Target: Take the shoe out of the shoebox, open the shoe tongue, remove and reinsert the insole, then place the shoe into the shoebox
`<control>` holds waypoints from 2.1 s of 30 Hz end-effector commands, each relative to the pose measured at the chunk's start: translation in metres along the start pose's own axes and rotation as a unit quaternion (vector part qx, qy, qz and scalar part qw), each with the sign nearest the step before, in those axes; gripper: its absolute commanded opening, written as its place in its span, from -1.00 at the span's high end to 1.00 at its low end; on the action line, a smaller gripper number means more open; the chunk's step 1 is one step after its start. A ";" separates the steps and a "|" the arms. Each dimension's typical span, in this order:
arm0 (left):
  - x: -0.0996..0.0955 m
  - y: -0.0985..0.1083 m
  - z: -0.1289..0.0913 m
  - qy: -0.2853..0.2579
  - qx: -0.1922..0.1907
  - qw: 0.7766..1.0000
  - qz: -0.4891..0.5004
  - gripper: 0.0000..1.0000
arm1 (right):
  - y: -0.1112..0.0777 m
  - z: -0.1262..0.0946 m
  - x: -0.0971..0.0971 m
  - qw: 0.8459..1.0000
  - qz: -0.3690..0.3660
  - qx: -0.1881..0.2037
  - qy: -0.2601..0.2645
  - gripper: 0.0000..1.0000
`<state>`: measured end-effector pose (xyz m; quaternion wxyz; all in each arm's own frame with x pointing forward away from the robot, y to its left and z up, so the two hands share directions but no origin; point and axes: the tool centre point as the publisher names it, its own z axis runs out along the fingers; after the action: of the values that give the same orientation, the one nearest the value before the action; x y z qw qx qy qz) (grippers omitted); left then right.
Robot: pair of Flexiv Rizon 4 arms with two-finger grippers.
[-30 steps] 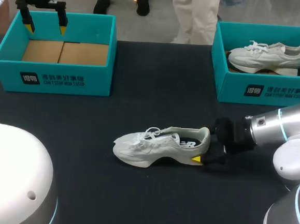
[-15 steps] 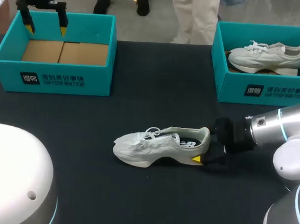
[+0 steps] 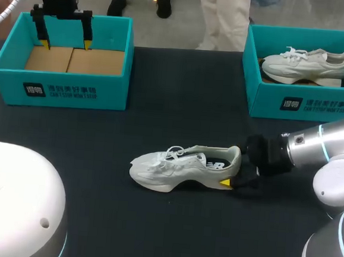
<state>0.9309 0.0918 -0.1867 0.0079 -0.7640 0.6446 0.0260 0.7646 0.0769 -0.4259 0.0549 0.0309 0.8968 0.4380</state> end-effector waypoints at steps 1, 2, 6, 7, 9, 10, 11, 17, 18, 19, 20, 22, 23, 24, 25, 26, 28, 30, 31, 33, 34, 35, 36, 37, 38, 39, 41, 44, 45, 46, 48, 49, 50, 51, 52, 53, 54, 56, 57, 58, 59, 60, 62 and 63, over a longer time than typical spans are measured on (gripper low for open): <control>0.010 0.033 0.003 0.004 0.027 1.000 -0.005 -1.00 | -0.002 0.004 0.000 1.000 0.000 0.001 -0.001 1.00; 0.014 0.038 0.005 0.003 0.022 1.000 -0.008 -1.00 | -0.002 0.004 0.000 1.000 0.000 0.001 -0.001 1.00; 0.031 0.056 0.014 -0.012 0.019 1.000 -0.008 -1.00 | -0.002 0.004 0.000 1.000 0.000 0.001 -0.001 1.00; 0.034 0.060 0.015 -0.009 0.013 1.000 -0.005 -1.00 | -0.002 0.004 0.000 1.000 0.000 0.001 -0.001 1.00; 0.040 0.066 0.019 -0.013 0.010 1.000 -0.004 -1.00 | -0.002 0.004 0.000 1.000 0.000 0.001 -0.001 1.00; 0.044 0.069 0.022 -0.013 0.006 1.000 -0.002 -1.00 | -0.002 0.004 0.000 1.000 0.000 0.001 -0.001 1.00; 0.048 0.071 0.025 -0.016 0.006 1.000 -0.003 -1.00 | -0.002 0.004 0.000 1.000 0.000 0.001 -0.001 1.00; 0.072 0.092 0.037 -0.015 -0.002 1.000 0.011 -1.00 | -0.002 0.004 0.000 1.000 0.000 0.001 -0.001 1.00; 0.076 0.097 0.039 -0.016 -0.003 1.000 0.015 -1.00 | -0.002 0.004 0.000 1.000 0.000 0.001 -0.001 1.00; 0.081 0.101 0.041 -0.009 -0.007 1.000 0.016 -1.00 | -0.002 0.004 0.000 1.000 0.000 0.001 -0.001 1.00; 0.085 0.105 0.043 -0.010 -0.006 1.000 0.017 -1.00 | -0.002 0.004 0.000 1.000 0.000 0.001 -0.001 1.00; 0.098 0.116 0.046 -0.009 -0.009 1.000 0.020 -1.00 | -0.002 0.004 0.000 1.000 0.000 0.001 -0.001 1.00; 0.102 0.119 0.048 -0.010 -0.009 1.000 0.022 -1.00 | -0.002 0.004 0.000 1.000 0.000 0.001 -0.001 1.00; 0.109 0.125 0.050 -0.010 -0.012 0.999 0.029 -1.00 | -0.002 0.004 0.000 1.000 0.000 0.001 -0.001 1.00; 0.115 0.130 0.052 -0.013 -0.012 0.999 0.034 -1.00 | -0.002 0.004 0.000 1.000 0.000 0.001 -0.001 1.00; 0.121 0.135 0.054 -0.013 -0.014 0.999 0.036 -1.00 | -0.002 0.004 0.000 1.000 0.000 0.001 -0.001 1.00; 0.133 0.145 0.059 -0.016 -0.014 0.999 0.044 -1.00 | -0.002 0.004 0.000 1.000 0.000 0.001 -0.001 1.00; 0.146 0.155 0.064 -0.022 -0.011 0.998 0.056 -1.00 | -0.002 0.004 0.000 1.000 0.000 0.001 -0.001 1.00; 0.151 0.158 0.066 -0.020 -0.014 0.998 0.058 -1.00 | -0.002 0.004 0.000 1.000 0.000 0.001 -0.001 1.00; 0.162 0.164 0.071 -0.018 -0.015 0.997 0.067 -1.00 | -0.002 0.004 0.000 1.000 0.000 0.001 -0.001 1.00; 0.166 0.166 0.072 -0.018 -0.015 0.997 0.071 -1.00 | -0.002 0.004 0.000 1.000 0.000 0.001 -0.001 1.00; 0.171 0.169 0.074 -0.017 -0.017 0.997 0.077 -1.00 | -0.002 0.004 0.000 1.000 0.000 0.001 -0.001 1.00; 0.175 0.170 0.075 -0.018 -0.016 0.997 0.079 -1.00 | -0.002 0.004 0.000 1.000 0.000 0.001 -0.001 1.00; 0.180 0.172 0.076 -0.020 -0.014 0.996 0.086 -1.00 | -0.002 0.004 0.000 1.000 0.000 0.001 -0.001 1.00; 0.184 0.173 0.078 -0.020 -0.016 0.996 0.089 -1.00 | -0.002 0.004 0.000 1.000 0.000 0.001 -0.001 1.00; 0.188 0.175 0.079 -0.024 -0.014 0.995 0.094 -1.00 | -0.002 0.004 0.000 1.000 0.000 0.001 -0.001 1.00; 0.197 0.178 0.082 -0.025 -0.017 0.994 0.102 -1.00 | -0.002 0.004 0.000 1.000 0.000 0.001 -0.001 1.00; 0.209 0.184 0.087 -0.029 -0.018 0.993 0.111 -1.00 | -0.002 0.004 0.000 1.000 0.000 0.001 -0.001 1.00; 0.213 0.186 0.089 -0.032 -0.015 0.993 0.111 -1.00 | -0.002 0.004 0.000 1.000 0.000 0.001 -0.001 1.00; 0.216 0.188 0.090 -0.032 -0.015 0.993 0.112 -1.00 | -0.002 0.004 0.000 1.000 0.000 0.001 -0.001 1.00; 0.224 0.194 0.093 -0.037 -0.009 0.992 0.118 -1.00 | -0.002 0.004 0.000 1.000 0.000 0.001 -0.001 1.00; 0.227 0.196 0.094 -0.038 -0.005 0.992 0.117 -1.00 | -0.002 0.004 0.000 1.000 0.000 0.001 -0.001 1.00; 0.231 0.198 0.095 -0.036 -0.005 0.992 0.120 -1.00 | -0.002 0.004 0.000 1.000 0.000 0.001 -0.001 1.00; 0.235 0.201 0.096 -0.035 -0.004 0.992 0.121 -1.00 | -0.002 0.004 0.000 1.000 0.000 0.001 -0.001 1.00; 0.238 0.203 0.097 -0.033 -0.001 0.992 0.122 -1.00 | -0.002 0.004 0.000 1.000 0.000 0.001 -0.001 1.00; 0.243 0.205 0.098 -0.034 -0.001 0.992 0.123 -1.00 | -0.002 0.004 0.000 1.000 0.000 0.001 -0.001 1.00; 0.246 0.206 0.099 -0.032 -0.003 0.992 0.125 -1.00 | -0.002 0.004 0.000 1.000 0.000 0.001 -0.001 1.00; 0.254 0.210 0.102 -0.034 -0.006 0.991 0.131 -1.00 | -0.002 0.004 0.000 1.000 0.000 0.001 -0.001 1.00; 0.258 0.212 0.104 -0.035 -0.005 0.990 0.137 -1.00 | -0.002 0.004 0.000 1.000 0.000 0.001 -0.001 1.00; 0.261 0.214 0.105 -0.039 -0.004 0.990 0.139 -1.00 | -0.002 0.004 0.000 1.000 0.000 0.001 -0.001 1.00; 0.264 0.215 0.107 -0.040 -0.005 0.989 0.144 -1.00 | -0.002 0.004 0.000 1.000 0.000 0.001 -0.001 1.00; 0.267 0.216 0.108 -0.044 -0.003 0.988 0.151 -1.00 | -0.002 0.004 0.000 1.000 0.000 0.001 -0.001 1.00; 0.271 0.217 0.111 -0.048 0.000 0.987 0.153 -1.00 | -0.002 0.004 0.000 1.000 0.000 0.001 -0.001 1.00; 0.273 0.216 0.112 -0.052 0.001 0.986 0.158 -1.00 | -0.002 0.004 0.000 1.000 0.000 0.001 -0.001 1.00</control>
<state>0.7579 -0.1959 -0.3019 0.0257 -0.6536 0.7547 0.0513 0.7645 0.0769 -0.4259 0.0550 0.0310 0.8967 0.4380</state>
